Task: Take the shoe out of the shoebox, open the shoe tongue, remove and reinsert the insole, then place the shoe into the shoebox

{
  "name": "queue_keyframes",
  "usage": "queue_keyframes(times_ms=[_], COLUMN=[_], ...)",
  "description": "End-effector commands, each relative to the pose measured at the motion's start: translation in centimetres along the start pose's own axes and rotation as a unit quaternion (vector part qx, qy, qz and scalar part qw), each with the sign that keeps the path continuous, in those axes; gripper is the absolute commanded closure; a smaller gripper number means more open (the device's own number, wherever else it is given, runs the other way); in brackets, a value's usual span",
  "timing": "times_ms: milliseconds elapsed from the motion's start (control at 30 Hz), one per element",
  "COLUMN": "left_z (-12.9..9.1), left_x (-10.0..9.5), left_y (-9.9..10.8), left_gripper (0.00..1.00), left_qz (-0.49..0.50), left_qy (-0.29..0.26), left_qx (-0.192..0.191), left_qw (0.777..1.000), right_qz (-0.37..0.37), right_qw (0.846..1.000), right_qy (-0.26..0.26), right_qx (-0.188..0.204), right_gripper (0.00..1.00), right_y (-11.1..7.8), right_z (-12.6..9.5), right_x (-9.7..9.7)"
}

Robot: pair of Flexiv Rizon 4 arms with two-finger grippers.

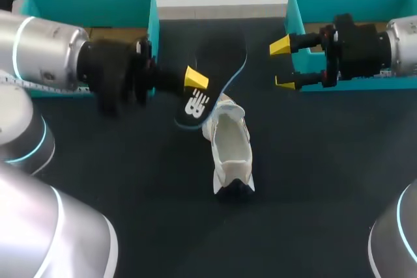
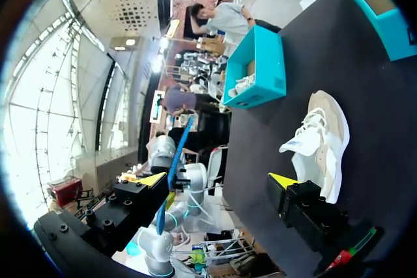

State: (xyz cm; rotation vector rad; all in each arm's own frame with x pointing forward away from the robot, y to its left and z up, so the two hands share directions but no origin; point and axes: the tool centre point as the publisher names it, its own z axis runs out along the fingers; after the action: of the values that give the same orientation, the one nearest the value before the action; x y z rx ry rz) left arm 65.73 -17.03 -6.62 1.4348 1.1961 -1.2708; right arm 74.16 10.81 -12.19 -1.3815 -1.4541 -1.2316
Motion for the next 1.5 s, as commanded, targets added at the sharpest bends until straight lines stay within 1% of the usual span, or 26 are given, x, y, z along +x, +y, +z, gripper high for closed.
queue_keyframes(times_ms=[33,100,133,300,433,600,700,833,1000,1200,1233,1300,1333,1400,1433,1467,1500], left_z=[0.1,0.1,0.2,0.3,0.0,-0.3,-0.1,0.7,1.9,2.8,3.0,3.4,3.6,4.0,4.1,4.3,4.4], left_x=[0.6,0.6,1.0,3.1,4.1,5.1,5.3,5.3,5.1,5.3,5.3,5.3,5.4,5.5,5.5,5.6,5.7], left_y=[-1.0,-1.0,-0.9,-0.5,-0.5,-0.2,0.2,1.0,1.6,2.4,2.5,2.9,3.0,3.3,3.3,3.5,3.6], left_gripper=[1.00,1.00,1.00,1.00,1.00,1.00,1.00,1.00,1.00,1.00,1.00,1.00,1.00,1.00,1.00,1.00,1.00], left_qz=[0.174,0.174,0.166,0.125,0.113,0.109,0.106,0.105,0.105,0.102,0.100,0.101,0.102,0.101,0.101,0.100,0.099], left_qy=[-0.035,-0.035,-0.032,-0.012,-0.007,0.001,0.001,-0.004,-0.008,-0.005,-0.005,-0.004,-0.003,-0.002,-0.001,0.001,0.001], left_qx=[-0.059,-0.059,-0.071,-0.094,-0.096,-0.115,-0.123,-0.129,-0.132,-0.136,-0.137,-0.139,-0.139,-0.140,-0.140,-0.140,-0.140], left_qw=[0.982,0.982,0.983,0.988,0.989,0.987,0.987,0.986,0.986,0.985,0.985,0.985,0.985,0.985,0.985,0.985,0.985], right_qz=[0.000,0.000,0.000,0.005,0.004,0.001,0.000,0.003,0.003,0.001,0.001,-0.001,-0.001,-0.002,-0.002,-0.003,-0.004], right_qw=[1.000,1.000,1.000,1.000,1.000,0.999,0.999,0.999,0.998,0.998,0.997,0.997,0.997,0.997,0.997,0.997,0.997], right_qy=[0.000,0.000,0.003,0.009,0.017,0.035,0.043,0.048,0.057,0.063,0.065,0.068,0.069,0.070,0.071,0.072,0.072], right_qx=[-0.001,-0.001,-0.003,-0.004,-0.012,-0.017,-0.009,0.015,0.018,0.028,0.030,0.037,0.039,0.041,0.041,0.041,0.041], right_gripper=[0.00,0.00,0.00,0.00,0.00,0.00,0.00,0.00,0.00,0.00,0.02,0.18,0.22,0.40,0.46,0.52,0.54], right_y=[0.1,0.1,-0.1,-0.6,-1.0,-1.8,-2.3,-2.6,-2.7,-2.5,-2.5,-2.3,-2.2,-2.1,-2.1,-2.1,-2.1], right_z=[0.2,0.2,0.3,0.5,0.8,1.7,2.7,4.2,5.5,6.5,6.6,7.0,7.1,7.3,7.3,7.4,7.4], right_x=[-0.1,-0.1,0.0,0.1,0.3,0.6,1.0,1.2,1.1,1.4,1.4,1.4,1.5,1.5,1.5,1.5,1.5])
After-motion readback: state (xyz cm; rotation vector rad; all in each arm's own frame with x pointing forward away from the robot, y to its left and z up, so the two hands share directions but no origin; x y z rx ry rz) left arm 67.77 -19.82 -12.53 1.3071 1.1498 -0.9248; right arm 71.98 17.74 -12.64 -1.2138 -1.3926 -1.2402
